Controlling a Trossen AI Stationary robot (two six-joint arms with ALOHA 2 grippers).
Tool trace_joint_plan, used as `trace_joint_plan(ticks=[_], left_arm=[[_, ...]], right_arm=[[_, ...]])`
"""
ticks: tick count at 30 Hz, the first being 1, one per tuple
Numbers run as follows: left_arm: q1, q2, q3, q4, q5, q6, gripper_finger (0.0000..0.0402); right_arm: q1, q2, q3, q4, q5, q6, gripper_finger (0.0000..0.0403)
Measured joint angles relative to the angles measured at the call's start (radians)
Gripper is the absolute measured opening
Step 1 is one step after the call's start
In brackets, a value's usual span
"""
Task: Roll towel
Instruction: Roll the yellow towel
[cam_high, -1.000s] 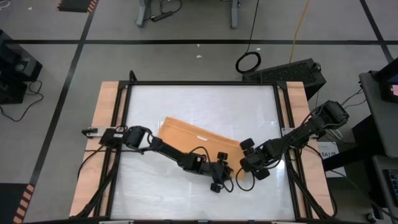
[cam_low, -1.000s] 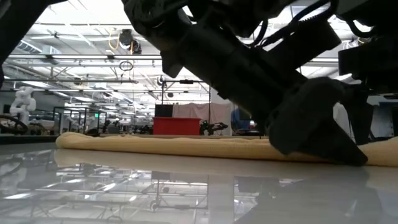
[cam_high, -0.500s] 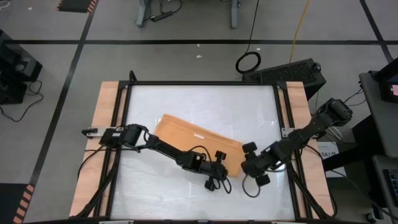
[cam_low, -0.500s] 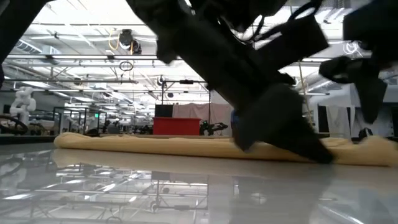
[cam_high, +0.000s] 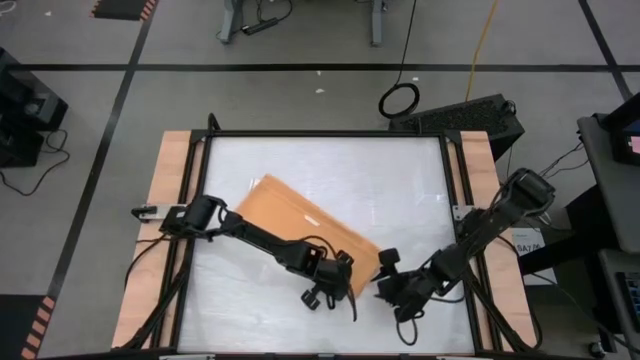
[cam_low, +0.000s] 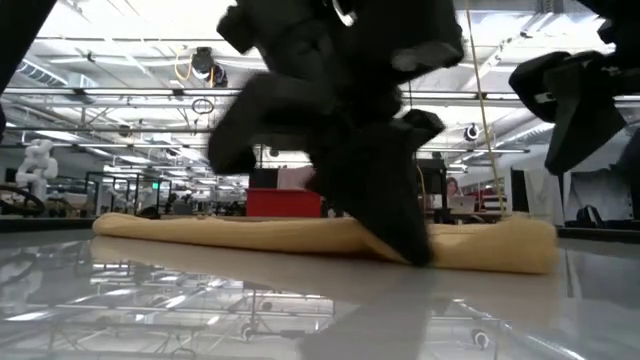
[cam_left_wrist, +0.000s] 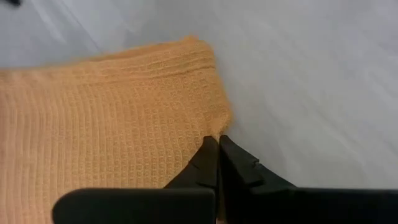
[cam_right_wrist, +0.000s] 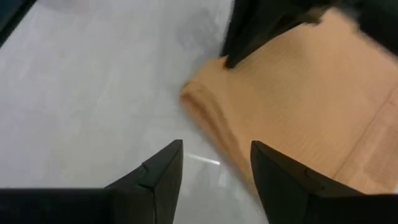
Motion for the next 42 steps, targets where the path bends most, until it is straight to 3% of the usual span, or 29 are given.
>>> trace_joint_plan(ticks=[4, 10, 14, 18, 23, 29, 34, 39, 42], left_arm=[[-0.012, -0.014, 0.002, -0.092, -0.005, -0.001, 0.0005], [-0.026, -0.021, 0.003, -0.178, -0.005, -0.013, 0.0005], [-0.028, -0.021, 0.003, -0.178, -0.010, -0.138, 0.0024], [-0.036, -0.021, 0.002, -0.178, -0.045, -0.191, 0.0063], [-0.051, -0.021, 0.002, -0.178, -0.132, -0.269, 0.0121], [-0.072, -0.039, -0.001, -0.190, -0.164, -0.355, 0.0176], [-0.113, -0.058, -0.003, -0.148, -0.219, -0.374, 0.0197], [-0.150, -0.060, -0.024, 0.097, -0.327, -0.375, 0.0199], [-0.167, -0.061, -0.048, 0.154, -0.407, -0.393, 0.0199]], right_arm=[[0.004, 0.091, 0.000, 0.110, 0.007, -0.050, 0.0209], [-0.012, 0.201, -0.001, 0.270, 0.103, -0.094, 0.0256], [-0.037, 0.216, 0.000, 0.324, 0.103, -0.116, 0.0258], [-0.064, 0.216, 0.000, 0.360, 0.095, -0.144, 0.0250], [-0.108, 0.219, 0.000, 0.359, -0.017, -0.149, 0.0237], [-0.142, 0.220, 0.000, 0.340, -0.091, -0.170, 0.0207], [-0.168, 0.220, -0.001, 0.325, -0.136, -0.171, 0.0183], [-0.182, 0.220, -0.001, 0.326, -0.141, -0.140, 0.0151], [-0.189, 0.220, -0.001, 0.323, -0.157, -0.122, 0.0126]])
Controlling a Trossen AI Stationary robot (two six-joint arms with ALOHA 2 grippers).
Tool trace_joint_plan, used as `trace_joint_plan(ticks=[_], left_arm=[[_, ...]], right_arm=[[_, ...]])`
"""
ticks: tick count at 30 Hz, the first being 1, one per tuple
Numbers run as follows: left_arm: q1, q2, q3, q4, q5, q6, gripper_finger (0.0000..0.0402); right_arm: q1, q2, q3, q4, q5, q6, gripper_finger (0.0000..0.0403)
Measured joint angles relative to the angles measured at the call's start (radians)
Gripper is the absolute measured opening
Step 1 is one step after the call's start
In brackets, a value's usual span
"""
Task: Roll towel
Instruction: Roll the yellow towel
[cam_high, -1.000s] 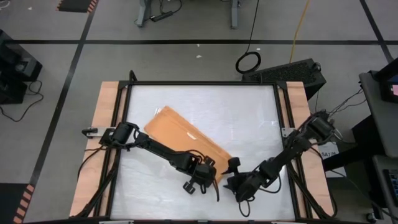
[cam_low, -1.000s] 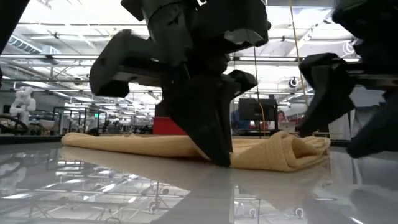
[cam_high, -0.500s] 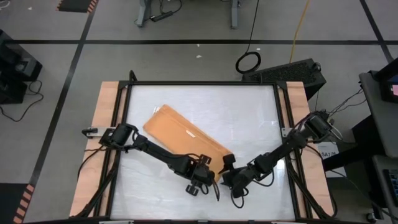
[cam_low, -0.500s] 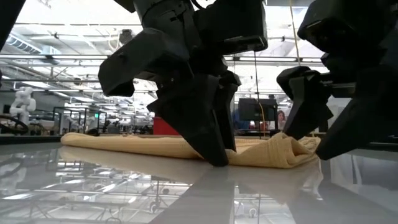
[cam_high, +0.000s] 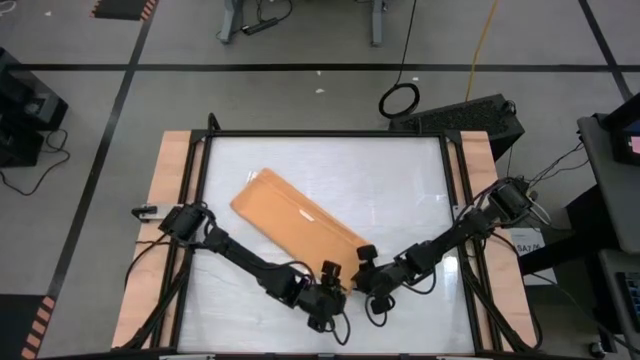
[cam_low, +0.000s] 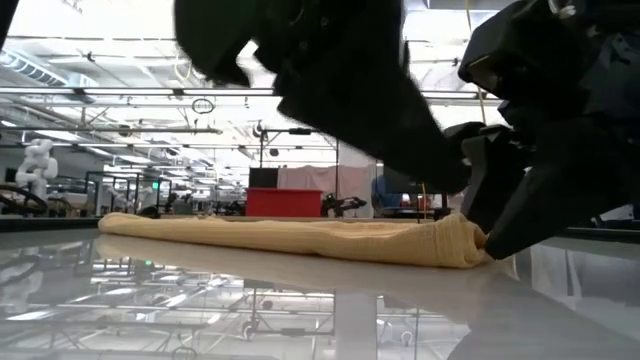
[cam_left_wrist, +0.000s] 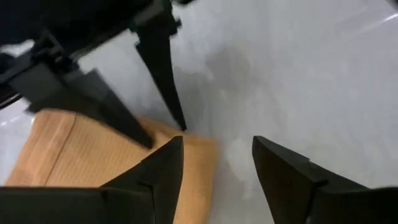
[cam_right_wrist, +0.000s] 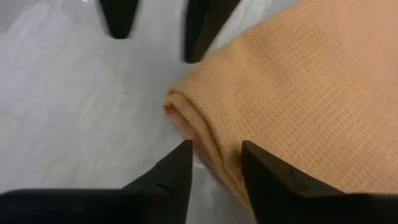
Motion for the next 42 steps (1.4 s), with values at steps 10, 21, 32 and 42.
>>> trace_joint_plan(ticks=[10, 21, 32, 42], left_arm=[[-0.001, 0.088, -0.017, 0.067, -0.064, 0.034, 0.0199], [0.010, 0.107, -0.014, 0.097, -0.069, 0.081, 0.0123], [0.017, 0.110, -0.014, 0.083, -0.036, 0.109, 0.0007], [-0.016, 0.077, -0.017, 0.024, -0.045, 0.124, 0.0004]], right_arm=[[-0.004, 0.000, 0.000, 0.017, -0.033, 0.003, 0.0051], [-0.017, 0.000, 0.000, 0.023, -0.064, 0.041, 0.0015], [-0.010, -0.108, 0.000, -0.096, -0.092, 0.006, 0.0093], [0.061, -0.286, 0.000, -0.561, 0.095, -0.079, 0.0212]])
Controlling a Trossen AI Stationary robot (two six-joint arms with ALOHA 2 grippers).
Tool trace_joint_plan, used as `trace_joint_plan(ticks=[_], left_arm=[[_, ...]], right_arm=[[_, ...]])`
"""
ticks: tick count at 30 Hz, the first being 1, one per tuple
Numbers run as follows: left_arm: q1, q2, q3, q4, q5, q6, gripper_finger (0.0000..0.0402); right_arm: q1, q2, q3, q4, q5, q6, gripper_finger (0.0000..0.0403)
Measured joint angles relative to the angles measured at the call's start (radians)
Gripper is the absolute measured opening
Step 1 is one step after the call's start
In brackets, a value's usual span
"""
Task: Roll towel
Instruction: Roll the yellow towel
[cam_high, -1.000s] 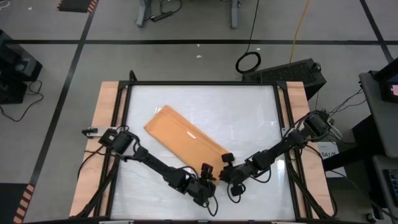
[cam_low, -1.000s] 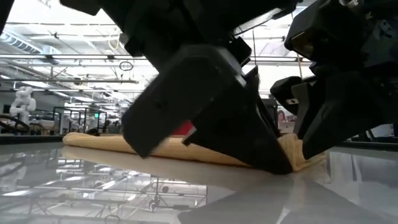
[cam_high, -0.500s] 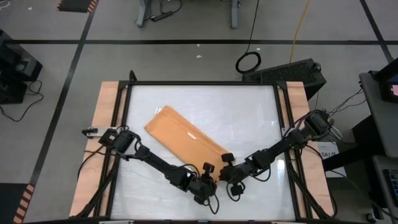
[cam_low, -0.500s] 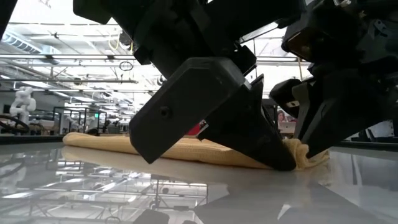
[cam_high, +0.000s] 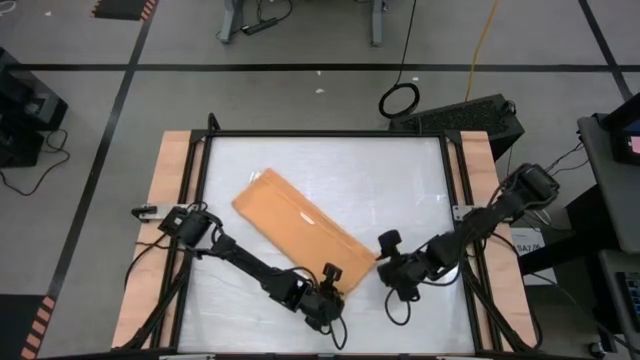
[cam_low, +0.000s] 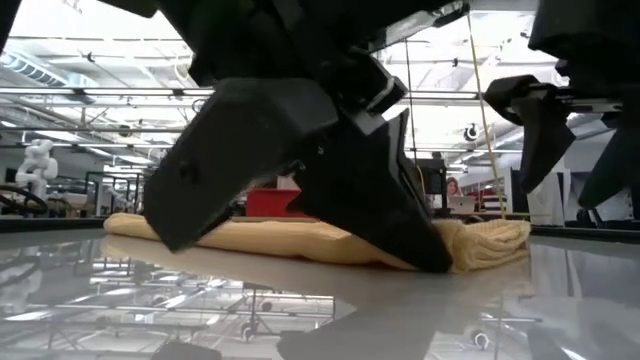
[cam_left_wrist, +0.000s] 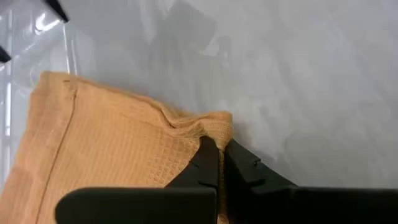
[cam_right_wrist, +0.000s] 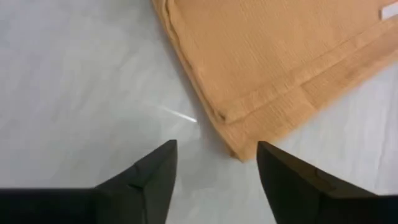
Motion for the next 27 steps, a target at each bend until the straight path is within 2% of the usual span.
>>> trace_joint_plan(ticks=[6, 10, 13, 19, 24, 27], left_arm=[[-0.008, -0.032, -0.002, -0.037, -0.071, -0.027, 0.0003], [-0.012, -0.063, 0.000, -0.049, -0.075, -0.031, 0.0003], [-0.015, -0.066, 0.000, -0.057, -0.074, -0.032, 0.0003], [-0.015, -0.072, 0.000, -0.082, -0.094, -0.051, 0.0002], [-0.025, -0.104, 0.001, -0.104, -0.144, -0.053, 0.0002], [-0.028, -0.123, 0.001, -0.120, -0.156, -0.053, 0.0002]], right_arm=[[0.001, 0.048, -0.035, 0.127, 0.037, -0.001, 0.0249], [0.008, 0.062, -0.063, 0.185, 0.102, -0.014, 0.0258], [0.014, 0.061, -0.065, 0.196, 0.157, -0.049, 0.0258], [0.019, 0.061, -0.084, 0.220, 0.120, -0.143, 0.0251], [0.039, 0.062, -0.154, 0.360, 0.118, -0.274, 0.0232], [0.049, 0.062, -0.185, 0.463, 0.179, -0.347, 0.0224]])
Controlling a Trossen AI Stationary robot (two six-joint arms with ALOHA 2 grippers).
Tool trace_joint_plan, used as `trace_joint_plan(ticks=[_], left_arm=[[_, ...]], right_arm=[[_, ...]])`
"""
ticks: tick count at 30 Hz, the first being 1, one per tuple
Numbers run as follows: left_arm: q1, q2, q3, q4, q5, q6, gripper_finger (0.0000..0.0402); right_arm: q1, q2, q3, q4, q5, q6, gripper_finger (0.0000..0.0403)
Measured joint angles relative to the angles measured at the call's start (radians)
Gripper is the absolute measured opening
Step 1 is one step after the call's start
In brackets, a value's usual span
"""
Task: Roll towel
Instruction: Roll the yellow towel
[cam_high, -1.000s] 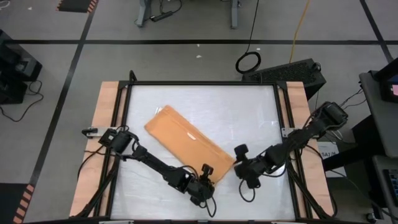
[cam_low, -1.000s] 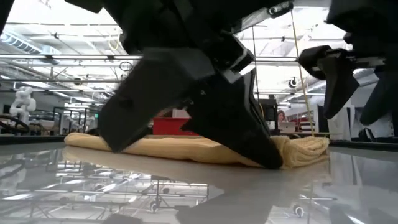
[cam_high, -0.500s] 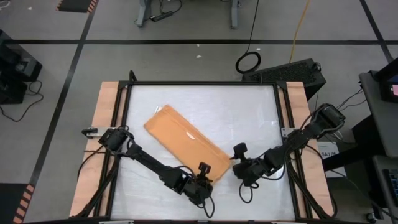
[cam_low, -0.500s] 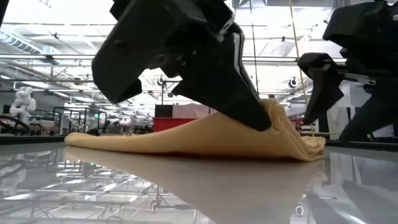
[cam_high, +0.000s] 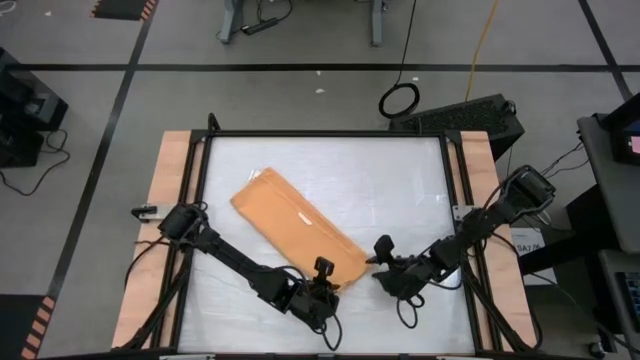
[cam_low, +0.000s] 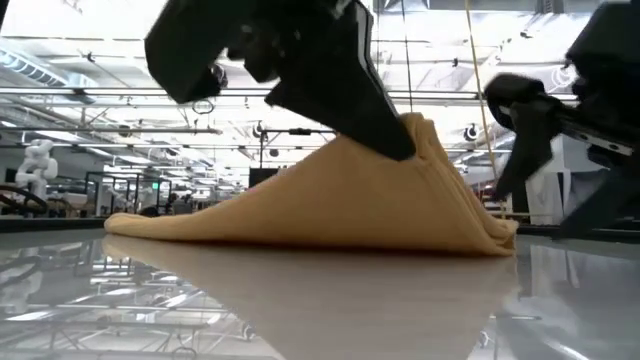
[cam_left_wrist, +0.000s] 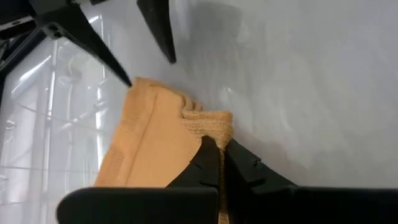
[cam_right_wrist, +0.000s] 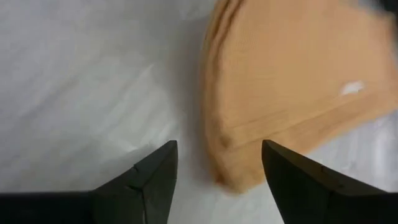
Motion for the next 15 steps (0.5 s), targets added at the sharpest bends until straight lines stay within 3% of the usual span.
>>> trace_joint_plan(ticks=[4, 15], left_arm=[[0.002, -0.009, 0.000, -0.013, -0.003, 0.001, 0.0002], [0.013, -0.009, 0.000, -0.033, -0.028, -0.025, 0.0001]], right_arm=[[-0.007, 0.000, -0.016, 0.078, 0.015, -0.077, 0.0222], [-0.054, 0.025, -0.016, 0.052, -0.067, -0.002, 0.0222]])
